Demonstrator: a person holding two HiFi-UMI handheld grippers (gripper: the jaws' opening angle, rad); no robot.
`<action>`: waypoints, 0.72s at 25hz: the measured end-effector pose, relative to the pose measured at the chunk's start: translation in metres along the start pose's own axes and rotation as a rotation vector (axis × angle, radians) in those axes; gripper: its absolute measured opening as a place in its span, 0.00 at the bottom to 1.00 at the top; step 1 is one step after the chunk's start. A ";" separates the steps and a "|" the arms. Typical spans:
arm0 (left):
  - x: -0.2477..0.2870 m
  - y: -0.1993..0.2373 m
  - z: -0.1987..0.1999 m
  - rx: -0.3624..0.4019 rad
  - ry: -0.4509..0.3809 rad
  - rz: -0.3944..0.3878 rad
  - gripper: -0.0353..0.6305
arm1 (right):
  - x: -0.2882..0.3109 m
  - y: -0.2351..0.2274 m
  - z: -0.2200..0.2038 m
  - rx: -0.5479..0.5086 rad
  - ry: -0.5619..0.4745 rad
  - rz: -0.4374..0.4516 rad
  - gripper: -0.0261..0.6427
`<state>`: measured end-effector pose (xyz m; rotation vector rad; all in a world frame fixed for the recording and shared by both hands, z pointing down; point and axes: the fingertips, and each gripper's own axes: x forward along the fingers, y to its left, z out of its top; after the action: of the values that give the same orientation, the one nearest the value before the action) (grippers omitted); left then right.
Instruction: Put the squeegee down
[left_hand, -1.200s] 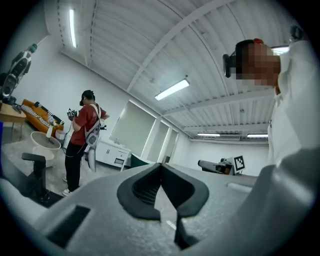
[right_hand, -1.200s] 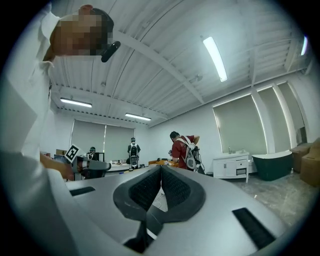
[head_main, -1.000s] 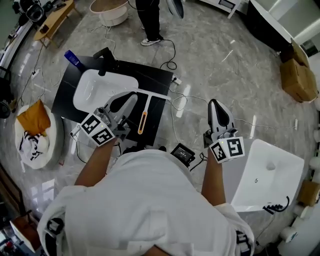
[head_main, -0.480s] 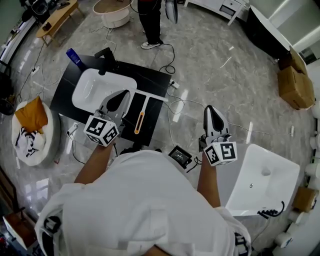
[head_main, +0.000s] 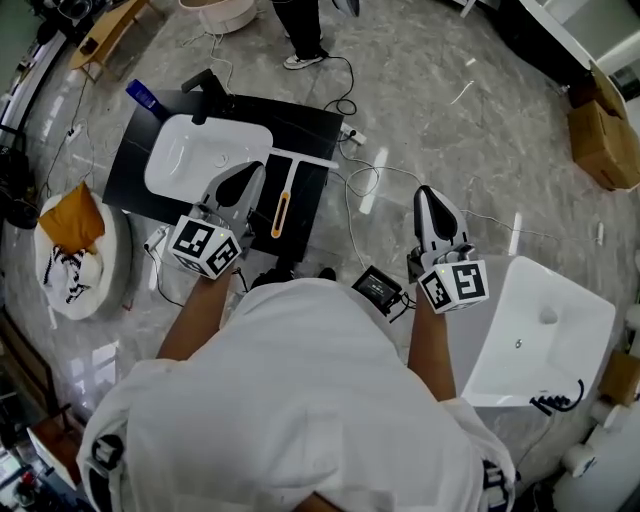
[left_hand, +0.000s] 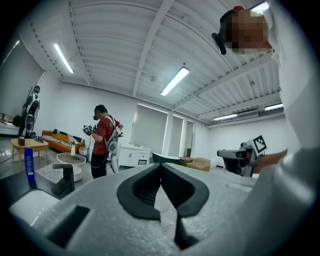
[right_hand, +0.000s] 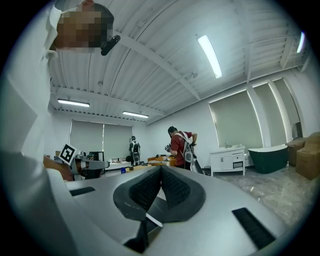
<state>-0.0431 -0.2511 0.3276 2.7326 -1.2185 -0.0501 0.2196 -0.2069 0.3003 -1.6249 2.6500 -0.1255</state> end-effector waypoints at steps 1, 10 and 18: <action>0.000 -0.004 -0.003 0.001 0.002 -0.003 0.08 | -0.004 -0.002 -0.002 0.004 0.002 -0.002 0.06; 0.001 -0.047 -0.023 -0.032 0.008 -0.051 0.08 | -0.039 -0.010 -0.020 0.019 0.023 0.018 0.06; 0.001 -0.073 -0.049 -0.089 0.067 -0.092 0.08 | -0.063 -0.014 -0.048 0.077 0.056 0.002 0.06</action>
<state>0.0162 -0.1974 0.3651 2.6893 -1.0472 -0.0226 0.2575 -0.1545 0.3480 -1.6187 2.6509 -0.2731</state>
